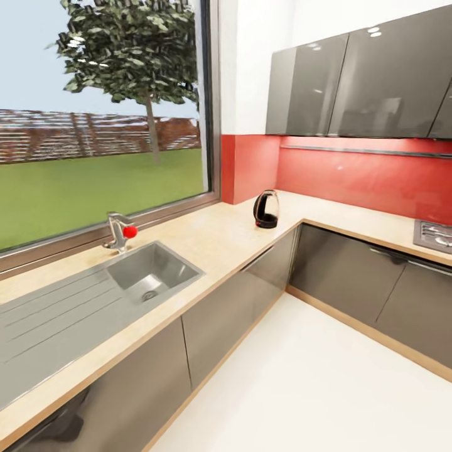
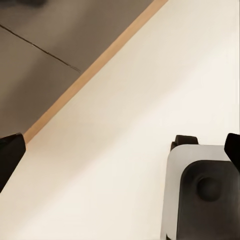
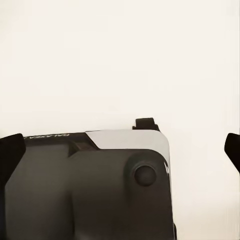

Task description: Set up a coffee station on the kitchen countertop: keep the coffee maker on the countertop, move the bottle of coffee from the kitchen shelf to the counter next to the coffee maker, place a paper coffee filter on top of the coffee maker, put the saucer next to the coffee maker with the coffee cup on the saucer, and place the electric kettle next to the coffee maker.

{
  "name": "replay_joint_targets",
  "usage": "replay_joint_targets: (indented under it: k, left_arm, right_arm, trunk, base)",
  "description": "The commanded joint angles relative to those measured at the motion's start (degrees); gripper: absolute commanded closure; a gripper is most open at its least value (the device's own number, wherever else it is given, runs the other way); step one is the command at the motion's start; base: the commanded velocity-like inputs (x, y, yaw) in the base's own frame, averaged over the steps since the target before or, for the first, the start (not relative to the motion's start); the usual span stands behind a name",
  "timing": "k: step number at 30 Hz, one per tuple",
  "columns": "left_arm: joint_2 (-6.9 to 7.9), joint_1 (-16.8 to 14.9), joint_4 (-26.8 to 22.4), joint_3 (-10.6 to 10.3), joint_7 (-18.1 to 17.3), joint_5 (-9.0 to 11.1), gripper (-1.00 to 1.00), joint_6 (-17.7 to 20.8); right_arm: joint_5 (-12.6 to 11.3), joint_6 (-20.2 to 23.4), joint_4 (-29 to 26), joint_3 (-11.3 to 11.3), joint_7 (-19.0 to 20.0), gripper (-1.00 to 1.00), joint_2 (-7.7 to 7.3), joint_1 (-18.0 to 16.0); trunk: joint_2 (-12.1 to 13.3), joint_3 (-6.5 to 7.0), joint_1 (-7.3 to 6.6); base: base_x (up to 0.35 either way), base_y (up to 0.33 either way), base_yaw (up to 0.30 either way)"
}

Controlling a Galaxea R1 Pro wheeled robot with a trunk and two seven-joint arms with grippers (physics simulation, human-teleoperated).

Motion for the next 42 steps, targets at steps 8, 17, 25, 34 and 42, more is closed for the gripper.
replay_joint_targets:
  k: [8, 17, 25, 34, 42]
  left_arm:
    - [-0.02, -0.05, 0.13, 0.31, 0.22, -0.59, -1.0, -0.23]
    - [0.18, -0.05, 0.21, 0.31, 0.22, -0.58, -1.0, -0.15]
    - [0.24, -0.05, 0.22, 0.31, 0.22, -0.58, -1.0, -0.15]
    - [0.24, -0.05, 0.23, 0.31, 0.22, -0.58, -1.0, -0.15]
    - [0.24, -0.05, 0.27, 0.31, 0.22, -0.58, -1.0, -0.15]
  right_arm:
    - [-0.6, -0.22, 0.07, 0.27, 0.29, -1.0, -0.02, -0.05]
    - [-0.6, -0.22, 0.07, 0.27, 0.28, -1.0, -0.02, -0.06]
    - [-0.6, -0.22, 0.07, 0.27, 0.28, -1.0, 0.0, -0.05]
    - [-0.6, -0.22, 0.0, 0.27, 0.29, -1.0, 0.02, -0.08]
    - [-0.6, -0.22, 0.06, 0.27, 0.29, -1.0, -0.01, -0.05]
  trunk:
    - [-0.06, -0.08, 0.03]
    - [-0.06, -0.08, 0.03]
    - [-0.06, -0.08, 0.03]
    - [-0.06, -0.08, 0.03]
    - [-0.06, -0.08, 0.03]
  base:
    - [0.147, -0.244, 0.0]
    - [0.127, -0.248, 0.0]
    - [0.153, -0.239, 0.0]
    - [0.25, -0.202, 0.0]
    - [0.261, -0.198, 0.0]
